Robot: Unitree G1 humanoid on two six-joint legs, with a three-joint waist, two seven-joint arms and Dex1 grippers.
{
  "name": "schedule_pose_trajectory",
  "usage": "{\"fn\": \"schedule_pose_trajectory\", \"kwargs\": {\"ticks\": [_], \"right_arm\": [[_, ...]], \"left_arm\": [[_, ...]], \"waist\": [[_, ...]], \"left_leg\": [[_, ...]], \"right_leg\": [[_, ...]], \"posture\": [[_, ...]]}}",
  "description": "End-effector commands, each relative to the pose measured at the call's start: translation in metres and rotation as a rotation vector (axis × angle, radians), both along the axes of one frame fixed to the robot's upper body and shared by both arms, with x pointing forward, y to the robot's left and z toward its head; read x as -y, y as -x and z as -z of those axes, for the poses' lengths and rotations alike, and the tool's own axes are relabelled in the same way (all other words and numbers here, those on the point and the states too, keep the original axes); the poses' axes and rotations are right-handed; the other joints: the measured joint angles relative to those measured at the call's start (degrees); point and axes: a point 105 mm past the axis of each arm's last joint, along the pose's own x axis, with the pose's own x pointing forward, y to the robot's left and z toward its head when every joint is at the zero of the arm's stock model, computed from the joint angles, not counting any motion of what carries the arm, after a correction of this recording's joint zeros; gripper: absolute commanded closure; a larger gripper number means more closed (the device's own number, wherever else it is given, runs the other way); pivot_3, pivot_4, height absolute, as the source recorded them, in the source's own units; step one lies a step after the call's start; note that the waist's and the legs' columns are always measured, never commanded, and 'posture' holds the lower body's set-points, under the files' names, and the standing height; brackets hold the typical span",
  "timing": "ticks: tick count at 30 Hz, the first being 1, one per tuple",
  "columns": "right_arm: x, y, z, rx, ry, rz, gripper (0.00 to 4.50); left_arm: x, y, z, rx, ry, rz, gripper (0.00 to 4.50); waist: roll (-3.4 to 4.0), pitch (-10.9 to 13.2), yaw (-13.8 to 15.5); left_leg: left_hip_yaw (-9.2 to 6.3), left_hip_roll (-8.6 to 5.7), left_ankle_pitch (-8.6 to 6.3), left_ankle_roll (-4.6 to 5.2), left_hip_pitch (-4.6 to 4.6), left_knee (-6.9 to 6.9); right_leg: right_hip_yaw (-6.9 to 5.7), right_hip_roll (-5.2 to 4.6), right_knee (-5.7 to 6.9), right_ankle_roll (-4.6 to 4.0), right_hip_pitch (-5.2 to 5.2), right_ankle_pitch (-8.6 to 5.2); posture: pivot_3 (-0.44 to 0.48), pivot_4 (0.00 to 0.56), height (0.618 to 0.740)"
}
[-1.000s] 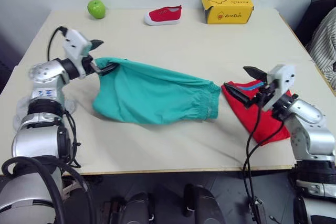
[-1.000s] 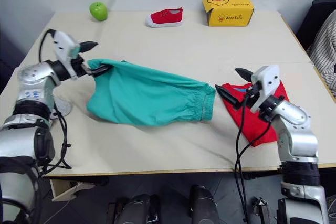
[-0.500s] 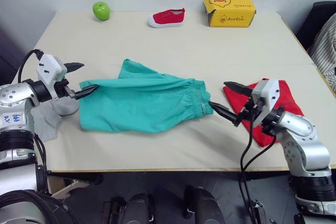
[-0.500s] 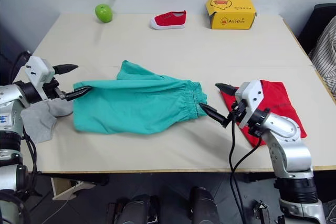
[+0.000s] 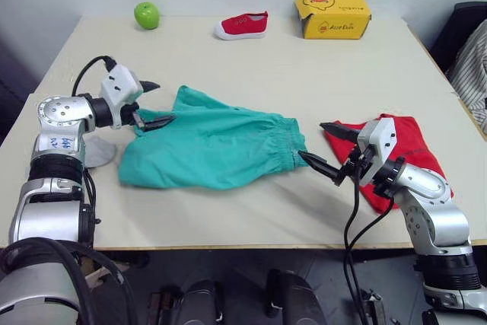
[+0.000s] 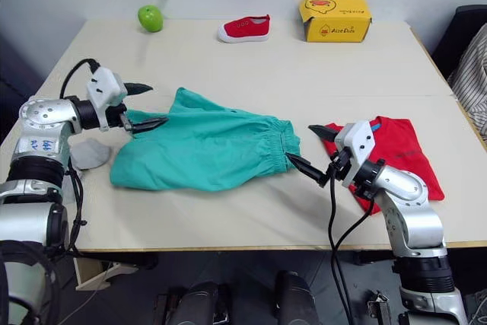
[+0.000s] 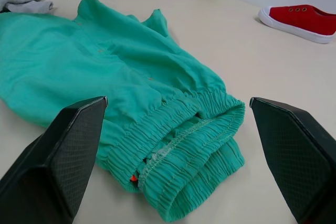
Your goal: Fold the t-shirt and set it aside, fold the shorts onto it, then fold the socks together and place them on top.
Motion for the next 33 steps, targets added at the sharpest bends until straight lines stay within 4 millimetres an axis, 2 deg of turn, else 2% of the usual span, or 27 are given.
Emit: {"fn": "schedule_pose_trajectory", "kwargs": {"ticks": [1, 6, 10, 14, 17, 20, 23, 27, 30, 33], "right_arm": [[-0.003, 0.01, -0.007, 0.01, 0.006, -0.046, 0.05], [-0.019, 0.022, -0.005, 0.037, 0.071, -0.128, 0.05], [-0.024, 0.011, 0.002, 0.032, 0.086, -0.088, 0.05], [-0.024, -0.014, -0.002, -0.028, 0.06, -0.049, 0.05], [-0.031, -0.018, -0.009, -0.007, 0.106, -0.116, 0.05], [-0.045, -0.004, -0.015, 0.086, 0.175, -0.272, 0.05], [-0.053, 0.011, -0.004, 0.108, 0.27, -0.379, 0.05], [-0.06, 0.009, 0.016, 0.113, 0.338, -0.328, 0.05], [-0.064, -0.001, 0.033, 0.139, 0.406, -0.235, 0.05], [-0.065, -0.009, 0.043, 0.152, 0.452, -0.173, 0.05]], "left_arm": [[-0.016, 0.006, -0.019, 0.017, -0.028, -0.007, 0.0], [-0.035, 0.024, -0.01, 0.029, -0.053, 0.007, 0.0], [-0.057, 0.025, -0.002, 0.043, -0.022, -0.128, 0.0], [-0.073, 0.025, 0.011, -0.014, 0.029, -0.239, 0.0], [-0.061, 0.04, 0.013, -0.048, 0.032, -0.111, 0.0], [-0.043, 0.065, 0.003, -0.013, 0.042, 0.057, 0.0], [-0.031, 0.098, 0.014, -0.048, -0.033, 0.193, 0.0], [-0.003, 0.129, 0.033, -0.099, -0.045, 0.27, 0.0], [0.005, 0.131, 0.054, -0.066, -0.115, 0.234, 0.0], [0.007, 0.119, 0.062, 0.005, -0.146, 0.166, 0.0]], "waist": [[0.0, 0.0, -0.4], [0.0, 0.0, -0.7], [-0.02, 0.0, -0.6], [-0.02, 0.0, -0.6], [-0.02, 0.0, -0.5], [-0.02, 0.0, -0.6], [-0.02, 0.0, -0.7], [-0.01, 0.0, -0.7], [-0.01, 0.0, -0.5], [-0.01, 0.0, -0.3]], "left_leg": [[0.0, 0.0, 0.0, 0.0, -0.01, 0.0], [-0.01, 0.01, -0.01, -0.01, 0.06, -0.07], [-0.31, 0.03, -0.01, -0.02, 0.1, -0.06], [-0.43, 0.02, -0.03, 0.01, 0.06, 0.04], [-0.46, 0.02, -0.04, 0.02, 0.06, 0.04], [-0.46, 0.03, -0.07, 0.01, 0.03, -0.02], [-0.47, 0.03, -0.09, 0.02, 0.03, -0.02], [-0.46, 0.11, -0.1, 0.0, 0.09, -0.03], [-0.46, 0.14, -0.09, 0.0, 0.18, -0.01], [-0.52, 0.12, -0.07, 0.03, 0.18, 0.01]], "right_leg": [[0.0, 0.0, -0.01, 0.0, 0.0, 0.0], [0.05, -0.01, -0.03, 0.0, 0.01, 0.0], [0.08, -0.02, 0.0, 0.0, 0.02, 0.0], [0.07, -0.04, 0.03, 0.0, 0.03, 0.0], [0.05, -0.05, 0.04, 0.0, 0.03, 0.0], [0.06, -0.06, 0.02, -0.03, -0.02, -0.02], [0.09, -0.08, -0.02, -0.03, -0.01, -0.02], [0.11, -0.1, 0.01, -0.04, 0.01, -0.02], [0.13, -0.16, 0.07, -0.04, 0.07, -0.02], [0.09, -0.25, 0.11, -0.05, 0.08, -0.03]], "posture": [[0.0, 0.15, 0.74], [0.0, 0.15, 0.74], [0.0, 0.15, 0.74], [0.0, 0.15, 0.74], [0.0, 0.15, 0.74], [0.0, 0.15, 0.74], [0.0, 0.15, 0.74], [0.0, 0.15, 0.74], [0.0, 0.15, 0.74], [0.0, 0.15, 0.74]]}}
